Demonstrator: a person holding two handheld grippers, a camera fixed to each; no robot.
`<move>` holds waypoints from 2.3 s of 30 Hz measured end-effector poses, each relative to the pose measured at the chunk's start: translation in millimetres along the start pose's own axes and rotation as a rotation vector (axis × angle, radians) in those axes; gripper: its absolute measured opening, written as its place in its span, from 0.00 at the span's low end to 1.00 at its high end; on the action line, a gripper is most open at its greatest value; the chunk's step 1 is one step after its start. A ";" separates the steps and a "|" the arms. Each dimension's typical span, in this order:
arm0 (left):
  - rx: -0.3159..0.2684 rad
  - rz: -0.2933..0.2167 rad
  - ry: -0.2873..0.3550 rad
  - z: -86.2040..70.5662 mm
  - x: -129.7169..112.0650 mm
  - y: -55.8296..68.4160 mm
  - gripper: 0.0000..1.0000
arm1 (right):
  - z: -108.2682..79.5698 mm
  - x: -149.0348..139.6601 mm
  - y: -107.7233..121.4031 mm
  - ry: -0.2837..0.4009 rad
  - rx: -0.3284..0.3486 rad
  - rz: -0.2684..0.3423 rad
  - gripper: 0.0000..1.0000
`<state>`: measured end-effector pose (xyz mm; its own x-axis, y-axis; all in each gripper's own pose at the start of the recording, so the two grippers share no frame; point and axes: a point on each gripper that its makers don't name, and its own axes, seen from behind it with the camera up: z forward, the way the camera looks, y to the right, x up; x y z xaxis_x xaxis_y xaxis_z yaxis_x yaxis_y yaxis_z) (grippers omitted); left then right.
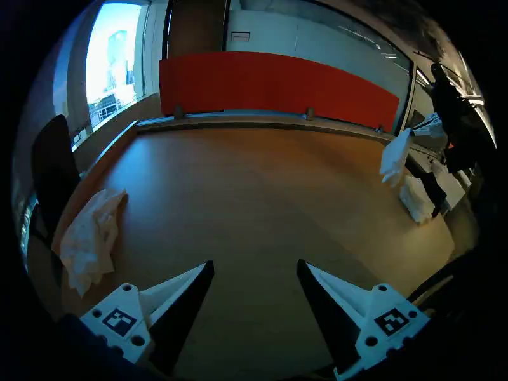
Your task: Fold towel
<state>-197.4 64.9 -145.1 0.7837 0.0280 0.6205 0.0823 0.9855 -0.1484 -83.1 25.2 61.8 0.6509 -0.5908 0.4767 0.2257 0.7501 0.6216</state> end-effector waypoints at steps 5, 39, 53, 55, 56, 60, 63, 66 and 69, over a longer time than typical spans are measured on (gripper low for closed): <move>0.002 0.005 -0.002 1.5 1.3 3.1 0.97 | -6.3 -19.0 26.0 -0.034 -0.021 0.024 0.03; -0.033 0.052 -0.008 13.1 16.1 29.7 0.97 | -69.7 -117.4 96.9 -0.131 -0.146 0.149 0.03; -0.044 0.072 -0.014 14.4 14.9 33.9 0.97 | -84.7 -200.0 70.8 -0.204 -0.170 0.265 0.03; -0.044 0.074 -0.015 13.9 14.8 33.8 0.97 | -85.3 -211.7 69.1 -0.219 -0.176 0.279 0.03; -0.043 0.076 -0.015 13.7 14.7 33.7 0.97 | -85.7 -218.3 68.2 -0.227 -0.179 0.287 0.03; -0.042 0.081 -0.016 12.3 14.1 33.4 0.97 | -85.1 -241.0 65.9 -0.254 -0.194 0.321 0.03; -0.039 0.084 -0.018 11.2 13.1 32.9 0.97 | -83.4 -257.5 63.0 -0.274 -0.200 0.347 0.03; -0.035 0.087 -0.020 10.1 11.5 32.5 0.97 | -80.8 -273.5 60.2 -0.295 -0.203 0.371 0.03; -0.033 0.089 -0.021 9.1 10.3 32.1 0.97 | -77.9 -287.6 58.4 -0.314 -0.207 0.392 0.03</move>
<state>-192.3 98.3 -136.5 0.7755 0.1188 0.6200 0.0336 0.9730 -0.2285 -200.6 262.0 -87.4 0.4746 -0.2916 0.8305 0.1681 0.9562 0.2397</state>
